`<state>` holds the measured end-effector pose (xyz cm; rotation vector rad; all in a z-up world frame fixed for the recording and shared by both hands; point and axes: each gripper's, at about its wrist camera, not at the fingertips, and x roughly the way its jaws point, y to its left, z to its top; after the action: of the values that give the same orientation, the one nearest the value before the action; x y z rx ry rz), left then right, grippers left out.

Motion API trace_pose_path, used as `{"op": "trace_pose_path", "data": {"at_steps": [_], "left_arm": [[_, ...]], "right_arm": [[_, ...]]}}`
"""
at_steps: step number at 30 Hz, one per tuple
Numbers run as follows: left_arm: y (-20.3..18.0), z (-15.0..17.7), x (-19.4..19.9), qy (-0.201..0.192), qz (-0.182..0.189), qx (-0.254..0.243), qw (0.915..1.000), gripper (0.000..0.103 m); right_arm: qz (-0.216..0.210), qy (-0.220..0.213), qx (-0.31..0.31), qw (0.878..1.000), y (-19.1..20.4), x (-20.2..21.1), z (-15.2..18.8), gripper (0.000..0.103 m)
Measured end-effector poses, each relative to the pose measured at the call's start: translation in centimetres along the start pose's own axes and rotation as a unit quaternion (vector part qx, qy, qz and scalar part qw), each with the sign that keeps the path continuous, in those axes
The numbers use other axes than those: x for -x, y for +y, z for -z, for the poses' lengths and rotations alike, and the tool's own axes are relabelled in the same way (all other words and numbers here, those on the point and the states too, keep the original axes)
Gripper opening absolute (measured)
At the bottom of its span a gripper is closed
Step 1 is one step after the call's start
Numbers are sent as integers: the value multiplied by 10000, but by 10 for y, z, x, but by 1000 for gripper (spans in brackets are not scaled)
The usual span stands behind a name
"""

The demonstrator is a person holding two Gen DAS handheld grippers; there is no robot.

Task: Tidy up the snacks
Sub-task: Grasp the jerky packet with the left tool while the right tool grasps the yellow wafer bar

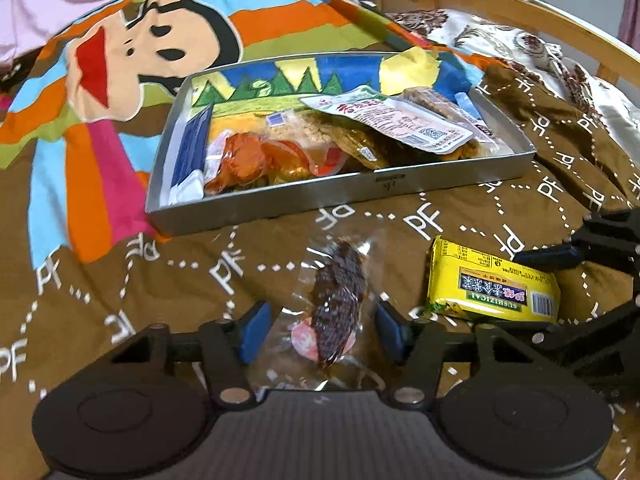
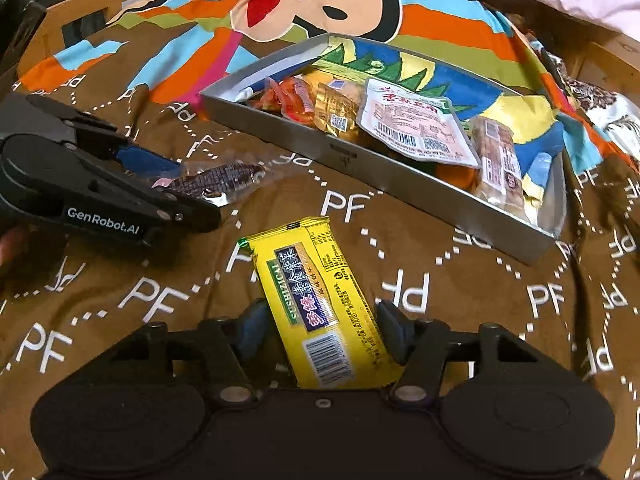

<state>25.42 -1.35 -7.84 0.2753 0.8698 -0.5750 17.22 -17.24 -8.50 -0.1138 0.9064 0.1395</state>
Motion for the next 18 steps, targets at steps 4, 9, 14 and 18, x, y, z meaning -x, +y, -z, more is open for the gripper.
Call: {"op": "trace_pose_path", "data": {"at_steps": [4, 9, 14, 18], "left_arm": [[0, 5, 9, 140, -28, 312, 9994, 54], [3, 10, 20, 199, -29, 603, 9980, 53], [5, 7, 15, 98, -139, 672, 9976, 67], [10, 3, 4, -4, -182, 750, 9970, 72]], "right_arm": [[-89, 31, -329, 9994, -2, 7, 7, 59], [-131, -17, -434, 9990, 2, 12, 14, 62], [-142, -76, -434, 9989, 4, 7, 13, 73], [-71, -136, -453, 9989, 6, 0, 11, 80]]}}
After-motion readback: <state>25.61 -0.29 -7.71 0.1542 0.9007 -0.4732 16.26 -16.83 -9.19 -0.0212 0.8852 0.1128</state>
